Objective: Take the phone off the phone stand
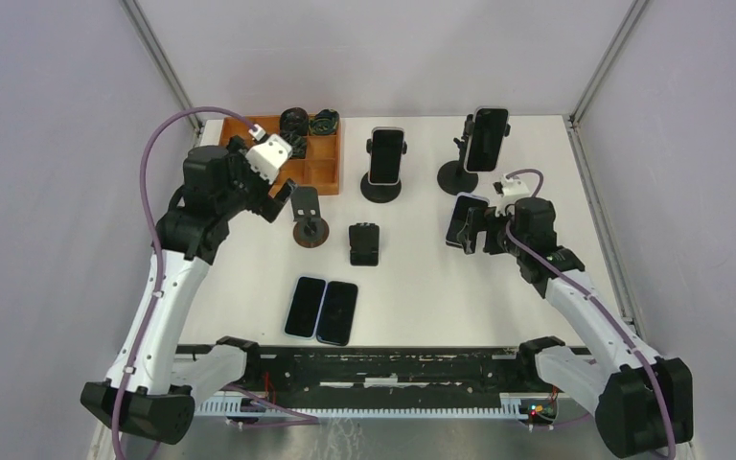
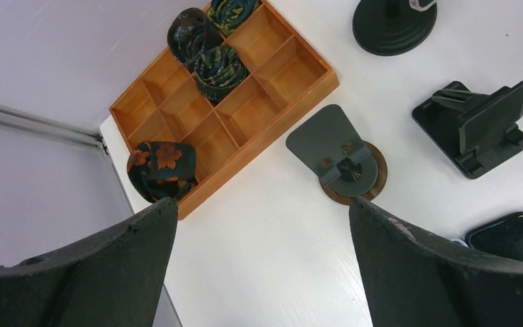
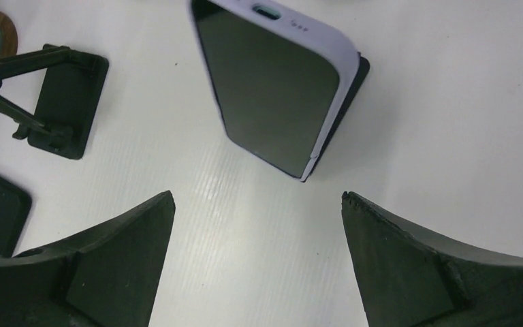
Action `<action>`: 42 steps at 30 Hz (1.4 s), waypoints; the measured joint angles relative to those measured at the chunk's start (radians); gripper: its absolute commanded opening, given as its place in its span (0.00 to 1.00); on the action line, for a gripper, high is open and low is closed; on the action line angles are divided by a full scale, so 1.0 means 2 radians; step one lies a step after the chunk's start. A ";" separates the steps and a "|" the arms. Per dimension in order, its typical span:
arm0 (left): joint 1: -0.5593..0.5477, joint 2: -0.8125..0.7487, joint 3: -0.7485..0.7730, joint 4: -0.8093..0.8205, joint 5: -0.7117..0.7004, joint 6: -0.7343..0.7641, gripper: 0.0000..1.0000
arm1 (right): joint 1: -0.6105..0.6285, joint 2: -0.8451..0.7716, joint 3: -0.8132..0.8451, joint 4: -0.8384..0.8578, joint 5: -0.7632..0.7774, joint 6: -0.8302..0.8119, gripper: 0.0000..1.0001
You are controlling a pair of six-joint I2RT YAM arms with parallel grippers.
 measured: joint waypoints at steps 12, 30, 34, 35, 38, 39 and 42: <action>0.000 0.126 0.085 -0.065 0.018 -0.054 1.00 | -0.064 0.133 0.001 0.120 -0.086 0.012 0.87; 0.000 0.105 0.100 -0.139 0.184 -0.034 1.00 | -0.065 0.224 0.005 0.251 -0.185 0.051 0.18; 0.000 0.102 0.094 -0.146 0.236 -0.031 1.00 | -0.064 0.204 -0.018 0.262 -0.192 0.064 0.06; 0.000 0.101 0.092 -0.147 0.241 -0.031 1.00 | -0.063 0.197 -0.022 0.262 -0.194 0.067 0.04; 0.000 0.081 0.057 -0.149 0.299 -0.020 1.00 | -0.042 0.166 -0.033 0.255 -0.196 0.079 0.00; 0.000 0.073 0.044 -0.154 0.320 -0.012 1.00 | -0.029 0.154 -0.033 0.254 -0.197 0.083 0.00; -0.001 0.054 0.026 -0.172 0.359 0.014 1.00 | 0.005 0.123 -0.033 0.254 -0.211 0.093 0.00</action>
